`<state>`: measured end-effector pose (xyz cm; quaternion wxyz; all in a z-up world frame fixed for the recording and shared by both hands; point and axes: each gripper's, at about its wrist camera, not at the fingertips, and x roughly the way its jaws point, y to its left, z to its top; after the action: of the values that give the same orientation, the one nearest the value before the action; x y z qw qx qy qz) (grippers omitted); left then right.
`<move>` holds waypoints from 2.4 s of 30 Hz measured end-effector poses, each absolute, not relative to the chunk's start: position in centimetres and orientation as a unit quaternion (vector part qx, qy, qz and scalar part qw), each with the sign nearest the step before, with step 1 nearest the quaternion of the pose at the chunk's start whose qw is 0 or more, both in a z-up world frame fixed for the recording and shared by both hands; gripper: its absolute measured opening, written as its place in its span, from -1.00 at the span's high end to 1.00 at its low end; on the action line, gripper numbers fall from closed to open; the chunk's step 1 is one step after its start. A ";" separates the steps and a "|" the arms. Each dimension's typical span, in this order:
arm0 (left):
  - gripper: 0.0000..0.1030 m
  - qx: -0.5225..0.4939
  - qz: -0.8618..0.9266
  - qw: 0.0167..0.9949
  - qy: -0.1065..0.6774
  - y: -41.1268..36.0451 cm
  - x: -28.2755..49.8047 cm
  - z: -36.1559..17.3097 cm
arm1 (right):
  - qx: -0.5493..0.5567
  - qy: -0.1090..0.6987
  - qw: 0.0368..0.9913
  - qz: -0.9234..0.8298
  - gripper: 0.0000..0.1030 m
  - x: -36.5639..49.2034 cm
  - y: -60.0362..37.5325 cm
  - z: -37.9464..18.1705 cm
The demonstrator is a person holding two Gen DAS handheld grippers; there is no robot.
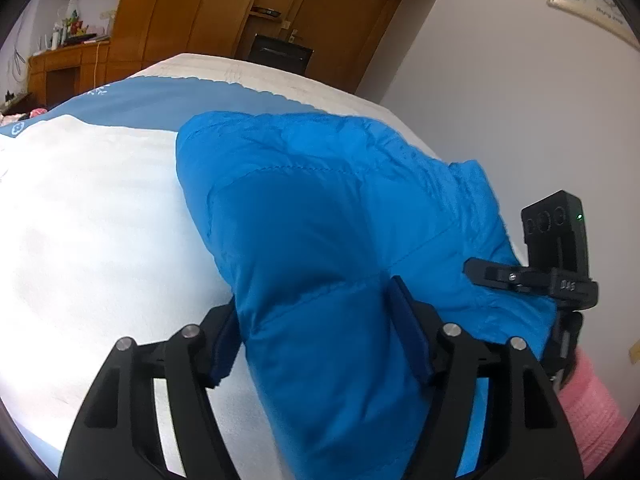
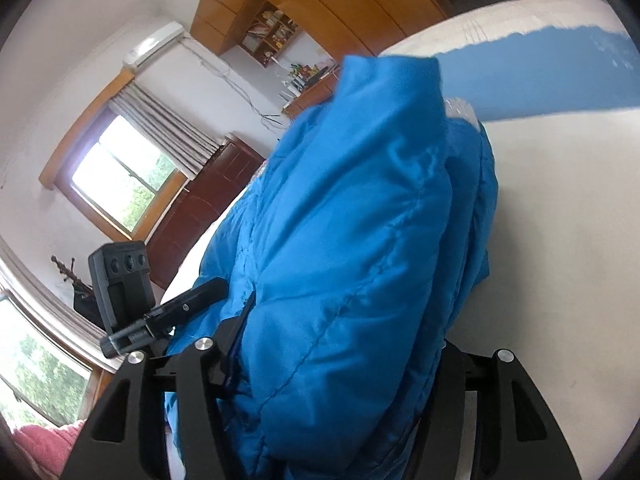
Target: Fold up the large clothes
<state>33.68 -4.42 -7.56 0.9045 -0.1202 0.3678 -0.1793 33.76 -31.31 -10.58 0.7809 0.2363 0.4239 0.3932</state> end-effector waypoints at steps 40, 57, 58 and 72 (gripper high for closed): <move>-0.85 -0.036 -0.047 0.946 0.318 -6.2 16.8 1.2 | 0.039 0.387 0.903 0.180 -0.92 12.2 -27.9 -0.5; -0.88 -0.013 -0.021 0.953 0.303 -5.4 12.2 2.2 | 0.036 0.381 0.911 0.157 -0.92 8.6 -27.4 1.1; -0.88 -0.011 -0.021 0.953 0.303 -5.4 12.1 2.2 | 0.035 0.380 0.911 0.157 -0.92 8.5 -27.4 1.2; -0.88 -0.005 -0.023 0.951 0.310 -5.3 10.8 1.7 | 0.030 0.373 0.912 0.168 -0.92 7.3 -26.9 1.4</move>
<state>10.85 -5.33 1.73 0.9505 -0.0049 0.3097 -0.0235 7.28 -26.91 1.40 0.9120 0.0297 0.3731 0.1679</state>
